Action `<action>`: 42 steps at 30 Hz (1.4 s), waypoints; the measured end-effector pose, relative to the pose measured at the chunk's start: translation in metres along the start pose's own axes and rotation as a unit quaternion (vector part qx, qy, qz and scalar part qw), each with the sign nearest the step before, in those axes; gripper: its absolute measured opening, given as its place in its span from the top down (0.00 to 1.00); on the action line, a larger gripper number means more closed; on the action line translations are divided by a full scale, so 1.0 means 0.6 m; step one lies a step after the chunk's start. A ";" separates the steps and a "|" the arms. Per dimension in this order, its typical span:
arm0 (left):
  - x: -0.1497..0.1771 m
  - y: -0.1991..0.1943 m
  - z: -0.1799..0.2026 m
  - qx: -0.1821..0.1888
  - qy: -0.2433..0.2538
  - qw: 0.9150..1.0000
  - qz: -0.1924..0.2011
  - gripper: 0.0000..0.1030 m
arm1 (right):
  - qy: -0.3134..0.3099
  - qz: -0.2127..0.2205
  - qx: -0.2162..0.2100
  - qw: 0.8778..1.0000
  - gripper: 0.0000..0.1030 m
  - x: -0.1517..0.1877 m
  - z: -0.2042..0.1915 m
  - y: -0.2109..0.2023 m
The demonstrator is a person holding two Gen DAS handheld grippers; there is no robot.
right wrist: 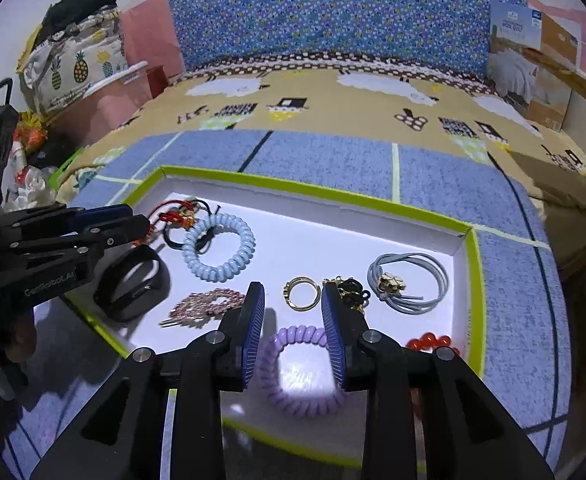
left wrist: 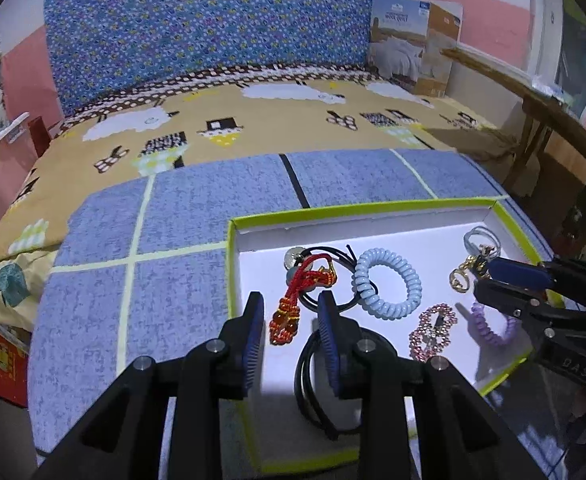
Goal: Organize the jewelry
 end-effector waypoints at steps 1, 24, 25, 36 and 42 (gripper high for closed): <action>0.002 -0.007 -0.001 0.000 -0.003 1.000 0.004 0.72 | 0.001 0.005 0.000 1.000 0.71 0.002 -0.001 -0.008; 0.170 -0.219 0.044 0.006 -0.022 0.997 0.069 0.70 | 0.006 0.099 0.038 0.994 0.69 0.169 -0.087 -0.232; 0.178 -0.224 0.046 0.004 -0.022 0.997 0.072 0.70 | 0.007 0.101 0.042 0.994 0.69 0.179 -0.091 -0.239; 0.266 -0.265 0.071 -0.004 -0.012 0.995 0.095 0.69 | 0.018 0.145 0.087 0.985 0.68 0.270 -0.115 -0.277; 0.283 -0.285 0.078 -0.009 -0.011 0.993 0.116 0.69 | 0.023 0.154 0.093 0.983 0.68 0.310 -0.124 -0.288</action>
Point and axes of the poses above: each gripper's, at about its wrist camera, not at the fingertips, and y roughly the way its jaws point, z to its right, x to its underside, the point moved 1 cm from there along y, roughly the way its jaws point, and after that the axes turned 4 degrees about -x, right-handed, at the moved point
